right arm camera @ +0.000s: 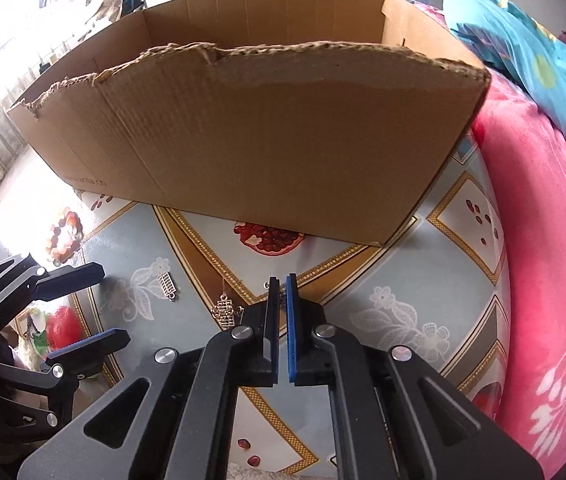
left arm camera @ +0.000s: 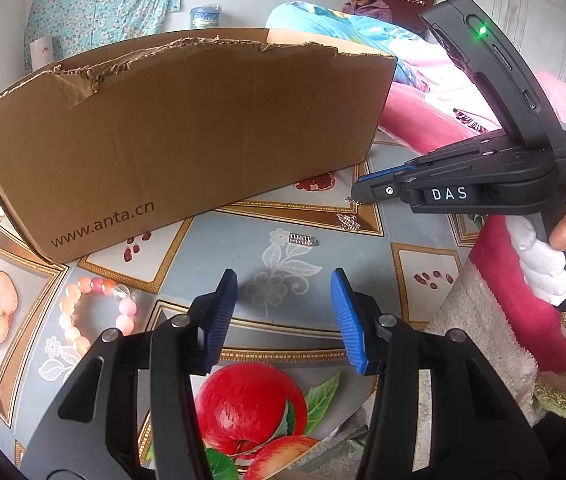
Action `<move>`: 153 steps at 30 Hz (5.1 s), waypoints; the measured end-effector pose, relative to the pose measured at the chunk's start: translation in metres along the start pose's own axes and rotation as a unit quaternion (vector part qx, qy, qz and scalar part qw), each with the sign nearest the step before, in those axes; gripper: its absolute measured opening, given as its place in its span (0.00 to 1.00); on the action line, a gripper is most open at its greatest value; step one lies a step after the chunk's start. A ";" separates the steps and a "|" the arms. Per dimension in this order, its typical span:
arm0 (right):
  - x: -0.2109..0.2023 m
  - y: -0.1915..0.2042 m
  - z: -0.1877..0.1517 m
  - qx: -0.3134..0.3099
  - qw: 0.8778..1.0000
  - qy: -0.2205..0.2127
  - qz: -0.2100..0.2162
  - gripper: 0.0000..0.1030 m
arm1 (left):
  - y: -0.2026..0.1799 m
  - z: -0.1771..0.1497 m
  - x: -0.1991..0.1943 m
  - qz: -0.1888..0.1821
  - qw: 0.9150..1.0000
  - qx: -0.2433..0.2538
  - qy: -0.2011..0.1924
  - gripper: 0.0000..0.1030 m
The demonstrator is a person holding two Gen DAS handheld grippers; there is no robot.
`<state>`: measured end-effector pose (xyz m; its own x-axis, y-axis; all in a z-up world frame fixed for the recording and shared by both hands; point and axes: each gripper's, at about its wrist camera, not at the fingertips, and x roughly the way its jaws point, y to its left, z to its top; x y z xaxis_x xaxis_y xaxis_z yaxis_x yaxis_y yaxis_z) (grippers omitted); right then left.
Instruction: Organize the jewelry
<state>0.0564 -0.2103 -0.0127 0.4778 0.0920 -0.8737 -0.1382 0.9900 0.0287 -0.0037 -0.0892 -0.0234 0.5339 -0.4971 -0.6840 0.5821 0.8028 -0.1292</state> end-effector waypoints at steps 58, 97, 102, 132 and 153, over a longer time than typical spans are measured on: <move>-0.008 -0.049 -0.026 0.099 0.985 -0.049 0.131 0.18 | -0.035 0.030 0.034 0.041 0.995 0.083 0.035 0.13; -0.012 -0.054 -0.029 0.103 0.983 -0.065 0.137 0.18 | -0.034 0.040 0.041 0.038 0.994 0.094 0.041 0.04; -0.017 -0.050 -0.029 0.093 0.985 -0.068 0.126 0.18 | -0.034 0.040 0.035 0.037 0.995 0.090 0.029 0.04; 0.000 -0.051 -0.001 0.044 0.991 -0.019 0.124 0.02 | -0.001 0.041 -0.005 0.050 0.997 0.050 -0.026 0.04; 0.000 -0.018 -0.007 -0.062 0.998 0.005 0.025 0.20 | -0.008 0.034 -0.043 0.069 0.995 0.053 -0.057 0.04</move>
<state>0.0530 -0.2291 -0.0163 0.4598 0.1388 -0.8771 -0.2683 0.9633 0.0118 -0.0108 -0.0856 0.0320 0.6754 -0.4234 -0.6038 0.5563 0.8300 0.0403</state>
